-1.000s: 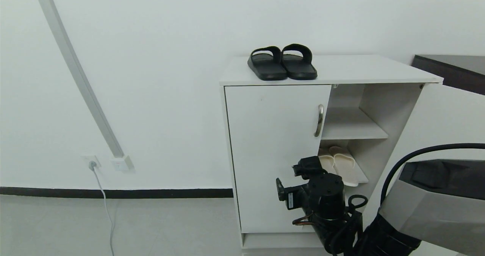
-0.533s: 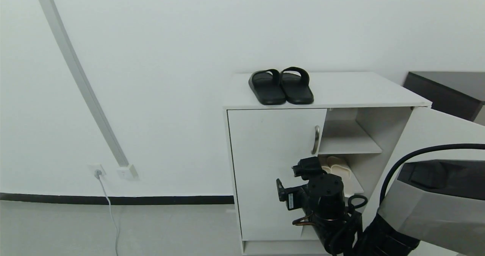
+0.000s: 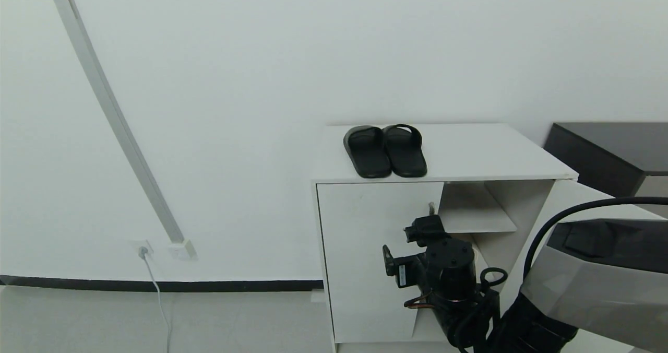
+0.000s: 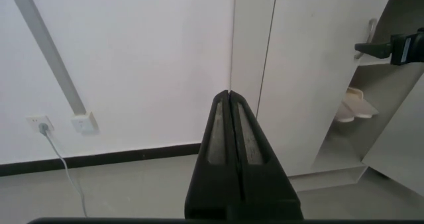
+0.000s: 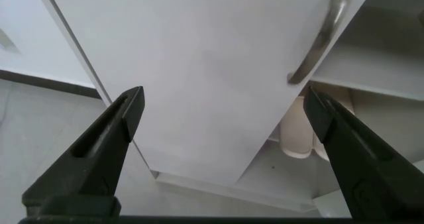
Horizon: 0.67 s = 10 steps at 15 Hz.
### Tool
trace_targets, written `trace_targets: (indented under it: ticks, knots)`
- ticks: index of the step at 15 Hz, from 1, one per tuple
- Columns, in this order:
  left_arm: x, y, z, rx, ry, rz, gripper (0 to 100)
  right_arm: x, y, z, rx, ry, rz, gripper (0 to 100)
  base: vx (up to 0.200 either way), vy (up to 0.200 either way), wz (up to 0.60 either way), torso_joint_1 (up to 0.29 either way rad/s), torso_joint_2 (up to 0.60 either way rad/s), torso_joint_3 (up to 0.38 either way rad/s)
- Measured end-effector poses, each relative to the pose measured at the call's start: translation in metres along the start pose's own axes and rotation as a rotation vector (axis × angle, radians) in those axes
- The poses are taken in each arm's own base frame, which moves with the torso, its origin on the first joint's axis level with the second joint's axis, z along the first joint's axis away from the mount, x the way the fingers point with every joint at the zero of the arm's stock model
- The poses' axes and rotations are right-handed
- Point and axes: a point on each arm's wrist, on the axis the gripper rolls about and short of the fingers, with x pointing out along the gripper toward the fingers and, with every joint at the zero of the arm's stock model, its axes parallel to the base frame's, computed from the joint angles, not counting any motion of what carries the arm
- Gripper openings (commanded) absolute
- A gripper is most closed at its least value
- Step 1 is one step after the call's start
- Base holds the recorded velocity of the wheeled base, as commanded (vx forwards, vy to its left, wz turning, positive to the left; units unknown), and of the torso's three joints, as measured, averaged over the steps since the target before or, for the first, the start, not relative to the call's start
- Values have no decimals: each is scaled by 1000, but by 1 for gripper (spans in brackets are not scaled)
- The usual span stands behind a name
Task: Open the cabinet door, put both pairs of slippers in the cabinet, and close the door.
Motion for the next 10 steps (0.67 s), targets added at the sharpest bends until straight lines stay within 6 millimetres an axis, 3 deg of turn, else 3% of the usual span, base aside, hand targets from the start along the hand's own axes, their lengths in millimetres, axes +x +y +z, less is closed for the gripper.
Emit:
trace_targets:
  ticks: [10]
  knots:
    - [0,0,0,0,0,0,0,-1,0,0,0,-1,1,100,0,0,0,240,-542,-309]
